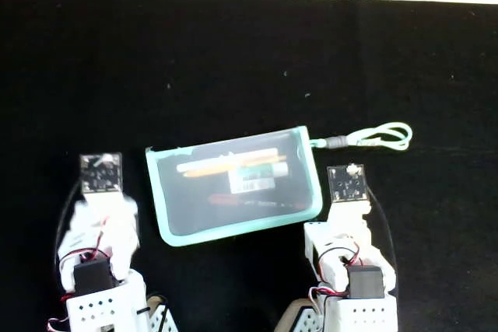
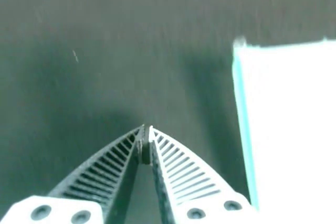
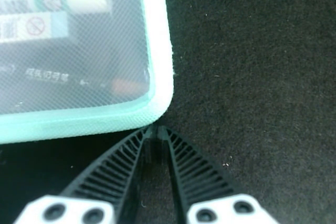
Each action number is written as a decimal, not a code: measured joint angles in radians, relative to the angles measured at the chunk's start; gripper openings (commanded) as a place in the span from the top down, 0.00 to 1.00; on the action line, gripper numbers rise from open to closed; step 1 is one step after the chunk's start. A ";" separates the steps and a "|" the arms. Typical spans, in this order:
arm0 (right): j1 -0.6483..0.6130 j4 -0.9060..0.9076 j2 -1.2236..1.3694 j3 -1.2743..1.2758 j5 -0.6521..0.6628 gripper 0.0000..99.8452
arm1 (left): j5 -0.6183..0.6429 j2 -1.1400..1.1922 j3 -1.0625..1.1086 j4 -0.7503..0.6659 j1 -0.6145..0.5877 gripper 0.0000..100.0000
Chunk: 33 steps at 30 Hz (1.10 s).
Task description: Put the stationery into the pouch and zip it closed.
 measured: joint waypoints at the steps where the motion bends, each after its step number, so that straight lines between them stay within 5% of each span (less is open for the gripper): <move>1: 0.000 0.000 0.000 0.000 0.000 0.99 | 0.000 0.000 0.000 -0.035 0.000 0.99; 10: 0.000 0.000 0.000 0.000 0.000 0.99 | 0.000 0.000 0.000 -0.112 0.000 0.98; 18: 0.000 0.000 0.000 0.000 0.000 0.99 | 0.000 0.000 0.000 -0.126 0.003 0.85; 33: 0.003 -0.106 0.000 0.000 0.000 0.99 | 0.000 0.000 0.000 -0.126 0.003 0.99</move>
